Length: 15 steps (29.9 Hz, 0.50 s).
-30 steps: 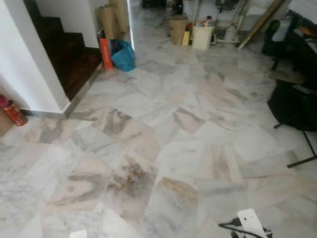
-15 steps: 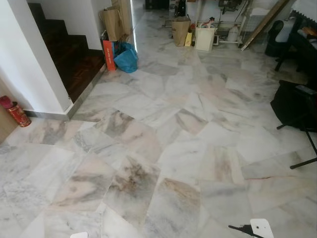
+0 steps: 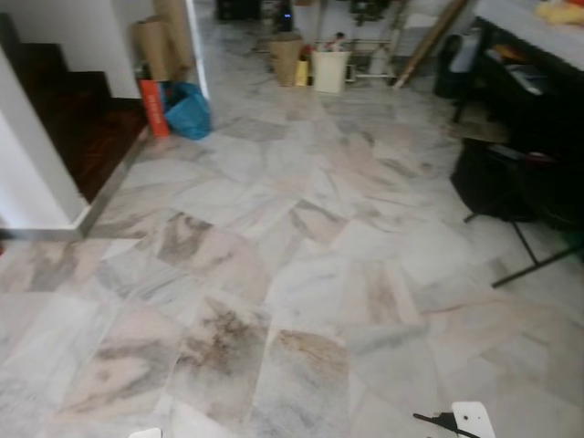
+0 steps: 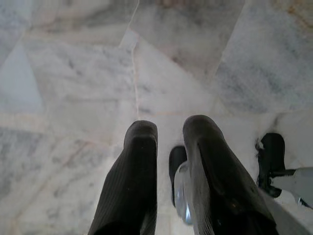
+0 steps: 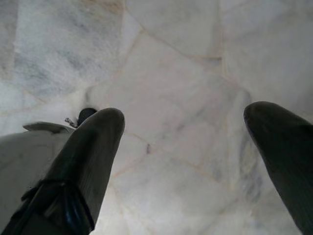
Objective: Hang hanger
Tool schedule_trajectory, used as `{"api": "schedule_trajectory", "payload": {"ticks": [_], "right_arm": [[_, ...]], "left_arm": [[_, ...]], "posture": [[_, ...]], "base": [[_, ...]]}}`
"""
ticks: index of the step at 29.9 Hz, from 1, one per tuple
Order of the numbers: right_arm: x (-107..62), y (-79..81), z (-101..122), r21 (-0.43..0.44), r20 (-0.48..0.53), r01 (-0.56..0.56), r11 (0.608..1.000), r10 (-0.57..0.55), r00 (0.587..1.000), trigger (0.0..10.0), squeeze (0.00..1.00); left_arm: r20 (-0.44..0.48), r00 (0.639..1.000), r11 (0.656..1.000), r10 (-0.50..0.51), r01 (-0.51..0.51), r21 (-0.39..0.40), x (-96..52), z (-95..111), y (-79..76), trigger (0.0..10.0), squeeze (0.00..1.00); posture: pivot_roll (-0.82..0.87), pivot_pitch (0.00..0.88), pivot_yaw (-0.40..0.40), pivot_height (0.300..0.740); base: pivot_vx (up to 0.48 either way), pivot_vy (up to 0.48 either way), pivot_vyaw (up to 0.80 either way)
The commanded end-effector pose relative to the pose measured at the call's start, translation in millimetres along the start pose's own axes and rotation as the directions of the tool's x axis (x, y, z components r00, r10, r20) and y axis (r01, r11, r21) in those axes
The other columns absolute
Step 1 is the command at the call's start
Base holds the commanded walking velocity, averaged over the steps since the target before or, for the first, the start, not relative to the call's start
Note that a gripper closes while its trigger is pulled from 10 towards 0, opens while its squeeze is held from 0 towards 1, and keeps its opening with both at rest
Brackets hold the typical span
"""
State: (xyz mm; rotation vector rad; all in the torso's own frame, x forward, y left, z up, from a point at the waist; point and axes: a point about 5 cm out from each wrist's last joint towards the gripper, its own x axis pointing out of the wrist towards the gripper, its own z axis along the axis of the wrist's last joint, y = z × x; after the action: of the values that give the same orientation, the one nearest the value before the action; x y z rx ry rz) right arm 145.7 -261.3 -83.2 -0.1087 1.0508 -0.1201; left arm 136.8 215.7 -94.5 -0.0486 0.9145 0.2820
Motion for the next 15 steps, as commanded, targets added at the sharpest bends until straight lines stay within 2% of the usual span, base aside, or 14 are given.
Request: {"api": "schedule_trajectory", "payload": {"ticks": [1, 15], "right_arm": [[0.6, 1.9, 3.0, 0.014, 0.014, -0.008, 1.0, 0.008, 1.0, 10.0, 0.0], [0.3, 1.8, 2.3, 0.014, 0.02, -0.014, 1.0, 0.014, 1.0, 10.0, 0.0]], "left_arm": [[-0.02, 1.0, 1.0, 0.01, -0.01, 0.003, -0.5, -3.0, 5.1, 10.0, 0.0], [-0.019, 1.0, 1.0, 0.004, -0.003, 0.013, -0.6, -3.4, 1.7, 10.0, 0.0]], "posture": [[-0.07, 0.0, 0.009, 0.74], [-0.06, 0.0, 0.011, 0.74]], "base": [[0.0, 0.0, -0.67], [0.0, 0.0, -0.67]]}}
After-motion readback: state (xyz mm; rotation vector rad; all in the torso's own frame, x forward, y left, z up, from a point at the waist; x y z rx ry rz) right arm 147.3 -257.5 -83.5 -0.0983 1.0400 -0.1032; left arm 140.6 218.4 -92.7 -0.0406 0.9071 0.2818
